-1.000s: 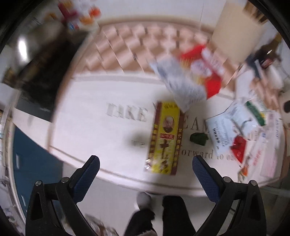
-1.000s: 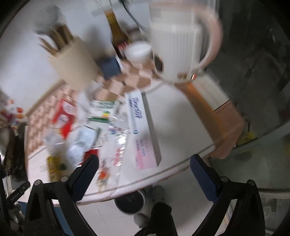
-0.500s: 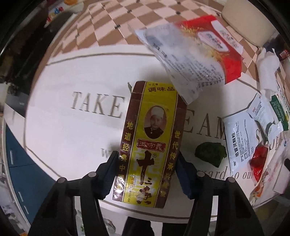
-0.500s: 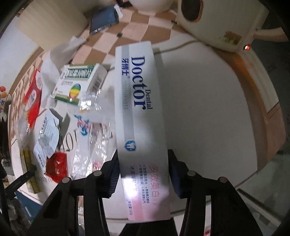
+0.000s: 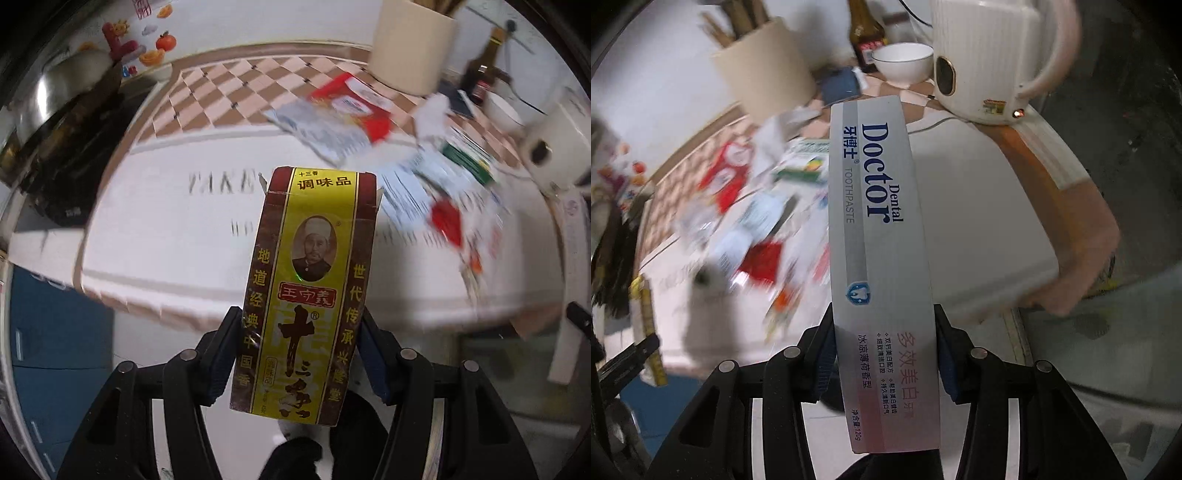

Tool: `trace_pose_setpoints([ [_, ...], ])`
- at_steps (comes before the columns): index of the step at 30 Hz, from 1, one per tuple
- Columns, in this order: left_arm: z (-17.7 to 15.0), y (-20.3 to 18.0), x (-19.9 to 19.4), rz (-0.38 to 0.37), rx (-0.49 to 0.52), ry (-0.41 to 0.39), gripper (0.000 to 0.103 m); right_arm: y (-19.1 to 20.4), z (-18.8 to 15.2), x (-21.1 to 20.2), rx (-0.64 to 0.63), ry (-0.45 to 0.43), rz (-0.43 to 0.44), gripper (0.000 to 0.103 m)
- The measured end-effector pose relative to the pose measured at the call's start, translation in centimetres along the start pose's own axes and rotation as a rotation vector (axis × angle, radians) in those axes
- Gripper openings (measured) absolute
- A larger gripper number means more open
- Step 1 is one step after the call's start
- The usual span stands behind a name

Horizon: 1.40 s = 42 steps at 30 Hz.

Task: Collect trash
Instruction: 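Carry both boxes over the floor bin and open both tools to drop them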

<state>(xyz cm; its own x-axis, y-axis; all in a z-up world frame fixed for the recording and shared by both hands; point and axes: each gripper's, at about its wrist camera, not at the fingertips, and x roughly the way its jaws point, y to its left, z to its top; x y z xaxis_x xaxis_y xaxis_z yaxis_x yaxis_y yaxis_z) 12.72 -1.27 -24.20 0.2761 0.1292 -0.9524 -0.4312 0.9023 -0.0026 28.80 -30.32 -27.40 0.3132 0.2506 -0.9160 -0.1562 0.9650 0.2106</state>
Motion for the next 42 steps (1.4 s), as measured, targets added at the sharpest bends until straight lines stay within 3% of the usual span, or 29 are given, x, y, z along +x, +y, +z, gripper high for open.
trace_pose_setpoints([
  [4,-4.3,2.2,1.6,-0.097,0.013,0.058,0.057,1.5,-7.8,-3.1,-0.013,0.018,0.03,0.049],
  [9,-10.1,4.1,8.9,-0.158,-0.03,0.242,0.057,3.5,-17.8,1.3,-0.037,0.193,0.073,0.049],
  [12,-13.2,5.3,16.6,-0.183,-0.091,0.362,0.057,4.0,-23.3,8.1,-0.04,0.335,0.101,0.049],
  [15,-15.8,6.4,26.5,-0.213,-0.172,0.481,0.057,4.2,-28.3,17.7,-0.032,0.46,0.116,0.049],
  [19,-18.0,7.3,38.1,-0.264,-0.257,0.616,0.058,4.2,-32.9,30.3,-0.013,0.594,0.135,0.049],
  [23,-18.9,7.9,45.2,-0.271,-0.27,0.674,0.062,4.4,-35.1,41.3,-0.011,0.684,0.152,0.049],
  [26,-19.8,8.2,47.0,-0.233,-0.248,0.657,0.094,4.9,-35.9,46.8,-0.035,0.724,0.159,0.05],
  [27,-20.1,8.1,47.1,-0.213,-0.246,0.654,0.096,5.0,-35.8,48.2,-0.039,0.725,0.156,0.053],
  [31,-20.4,9.5,46.0,-0.128,-0.244,0.622,0.096,5.4,-34.9,49.8,-0.05,0.709,0.15,0.094],
  [33,-20.3,10.1,44.4,-0.066,-0.22,0.572,0.096,5.8,-34.1,49.6,-0.066,0.683,0.122,0.103],
  [38,-20.2,11.5,39.8,0.094,-0.129,0.417,0.096,6.8,-32.6,47.6,-0.155,0.597,0.001,0.103],
  [42,-20.4,11.8,35.4,0.111,-0.136,0.358,0.096,7.8,-31.6,44.6,-0.208,0.548,-0.054,0.103],
])
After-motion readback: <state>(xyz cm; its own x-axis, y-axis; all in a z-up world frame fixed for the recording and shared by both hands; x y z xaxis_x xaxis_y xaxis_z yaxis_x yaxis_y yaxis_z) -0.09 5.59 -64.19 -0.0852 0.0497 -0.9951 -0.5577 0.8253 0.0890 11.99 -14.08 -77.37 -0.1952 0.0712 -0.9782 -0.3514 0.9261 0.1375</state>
